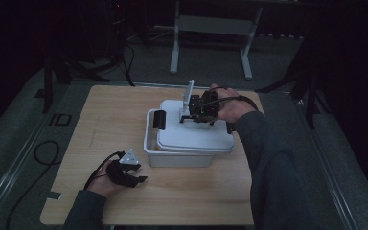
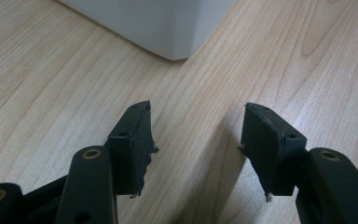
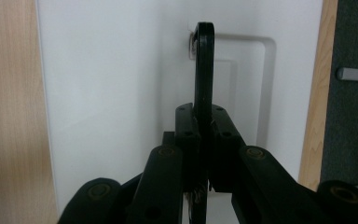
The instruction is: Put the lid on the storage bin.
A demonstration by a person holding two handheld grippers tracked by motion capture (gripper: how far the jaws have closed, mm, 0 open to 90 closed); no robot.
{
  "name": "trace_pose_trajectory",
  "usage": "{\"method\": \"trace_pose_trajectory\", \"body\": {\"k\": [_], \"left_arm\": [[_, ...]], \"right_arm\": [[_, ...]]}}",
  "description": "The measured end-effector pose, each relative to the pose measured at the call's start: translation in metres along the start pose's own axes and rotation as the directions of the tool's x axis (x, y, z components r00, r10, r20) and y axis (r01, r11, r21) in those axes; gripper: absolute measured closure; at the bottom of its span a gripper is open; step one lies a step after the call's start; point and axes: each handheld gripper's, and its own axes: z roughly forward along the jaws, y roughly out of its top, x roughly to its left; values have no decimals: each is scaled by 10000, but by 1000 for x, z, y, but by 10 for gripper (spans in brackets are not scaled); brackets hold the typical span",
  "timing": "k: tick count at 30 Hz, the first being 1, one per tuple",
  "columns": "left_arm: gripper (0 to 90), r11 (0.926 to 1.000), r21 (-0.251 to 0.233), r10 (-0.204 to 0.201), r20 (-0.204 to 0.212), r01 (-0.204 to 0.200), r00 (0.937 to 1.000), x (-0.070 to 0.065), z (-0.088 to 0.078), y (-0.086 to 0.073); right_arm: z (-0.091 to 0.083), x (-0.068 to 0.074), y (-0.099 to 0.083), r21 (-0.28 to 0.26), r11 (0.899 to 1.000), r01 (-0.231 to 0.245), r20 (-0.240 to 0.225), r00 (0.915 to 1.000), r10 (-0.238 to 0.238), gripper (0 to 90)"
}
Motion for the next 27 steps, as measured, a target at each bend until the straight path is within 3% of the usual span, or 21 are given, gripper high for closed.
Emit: {"method": "trace_pose_trajectory", "body": {"k": [27], "left_arm": [[434, 10000, 18, -9, 44, 9, 10000, 0, 0, 0]], "right_arm": [[13, -2, 24, -69, 9995, 301, -135, 9995, -302, 845]]}}
